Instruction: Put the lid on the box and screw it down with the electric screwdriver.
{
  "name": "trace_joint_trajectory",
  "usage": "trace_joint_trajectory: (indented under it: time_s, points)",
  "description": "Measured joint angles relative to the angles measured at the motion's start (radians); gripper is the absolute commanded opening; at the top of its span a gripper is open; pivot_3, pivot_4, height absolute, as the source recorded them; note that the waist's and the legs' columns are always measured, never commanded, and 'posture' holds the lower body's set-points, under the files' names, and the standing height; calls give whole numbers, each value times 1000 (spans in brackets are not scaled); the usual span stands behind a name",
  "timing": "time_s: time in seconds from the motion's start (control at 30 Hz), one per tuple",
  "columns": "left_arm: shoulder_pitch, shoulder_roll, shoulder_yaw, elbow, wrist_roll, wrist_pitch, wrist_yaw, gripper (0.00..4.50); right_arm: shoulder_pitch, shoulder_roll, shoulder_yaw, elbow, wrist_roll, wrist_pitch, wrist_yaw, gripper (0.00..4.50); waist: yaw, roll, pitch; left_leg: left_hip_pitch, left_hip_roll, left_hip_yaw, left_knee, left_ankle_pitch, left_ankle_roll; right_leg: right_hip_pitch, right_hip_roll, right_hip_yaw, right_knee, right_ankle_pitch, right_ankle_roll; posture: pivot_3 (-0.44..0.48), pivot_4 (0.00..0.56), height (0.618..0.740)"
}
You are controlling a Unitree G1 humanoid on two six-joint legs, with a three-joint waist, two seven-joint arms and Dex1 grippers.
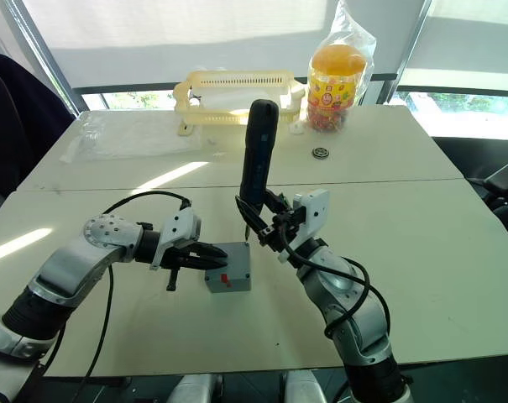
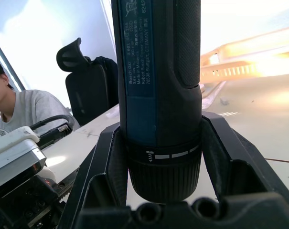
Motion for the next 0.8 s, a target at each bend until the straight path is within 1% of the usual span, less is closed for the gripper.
trace_joint_trajectory:
  time_s: [0.8]
  points:
    - [0,0,-2,1,3,-9,1,667,26,2,0,1,-42,-2,23,1768,0,0,0,0,0,0,0,0,0,0,0,0,0,0,0,0,150,740]
